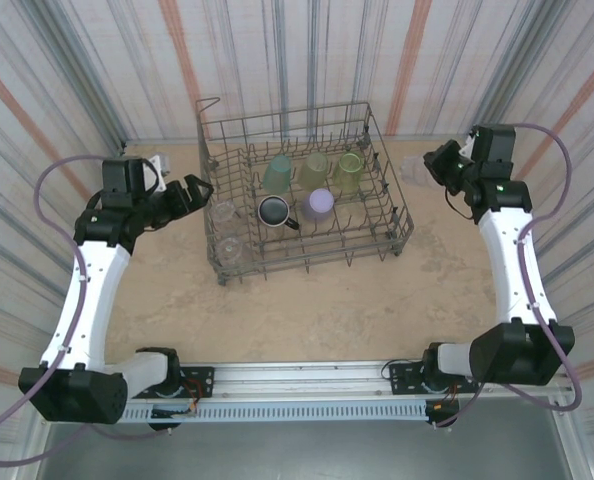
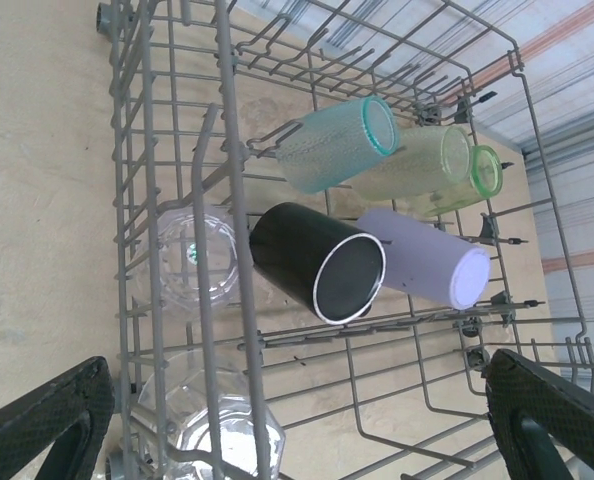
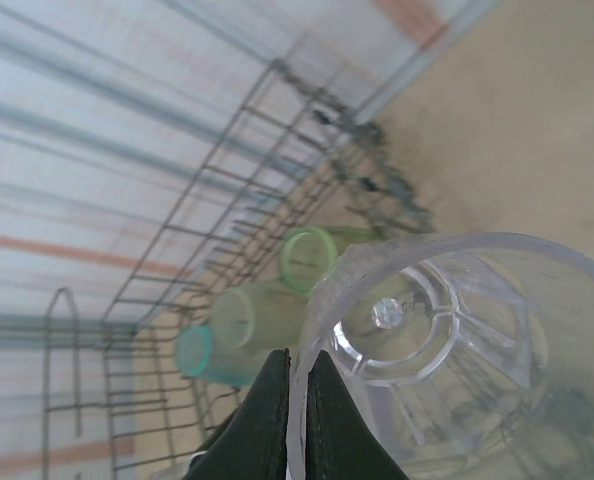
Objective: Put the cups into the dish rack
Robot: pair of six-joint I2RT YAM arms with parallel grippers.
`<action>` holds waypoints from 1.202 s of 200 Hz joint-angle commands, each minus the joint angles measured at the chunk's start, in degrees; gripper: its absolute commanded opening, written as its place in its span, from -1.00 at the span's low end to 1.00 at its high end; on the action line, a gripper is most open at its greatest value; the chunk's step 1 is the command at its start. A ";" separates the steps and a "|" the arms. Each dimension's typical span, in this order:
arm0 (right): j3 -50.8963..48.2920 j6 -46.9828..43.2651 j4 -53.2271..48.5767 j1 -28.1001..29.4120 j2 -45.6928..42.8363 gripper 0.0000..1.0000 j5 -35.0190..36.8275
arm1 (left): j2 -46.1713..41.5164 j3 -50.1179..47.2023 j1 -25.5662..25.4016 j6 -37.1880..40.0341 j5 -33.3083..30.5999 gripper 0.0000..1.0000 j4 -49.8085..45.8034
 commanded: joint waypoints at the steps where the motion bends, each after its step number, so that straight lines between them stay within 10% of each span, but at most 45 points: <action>1: 2.79 -1.22 7.46 2.83 2.08 -1.00 -8.43 | 1.18 3.10 -1.21 1.74 0.07 0.97 -1.89; 80: -0.06 8.19 30.42 8.49 11.00 -1.00 -25.31 | 8.53 12.09 -6.42 1.79 2.95 0.97 -3.94; 240: -1.72 27.38 63.23 15.11 25.11 -1.00 -35.81 | 14.29 16.81 -11.02 -4.38 7.48 0.97 0.19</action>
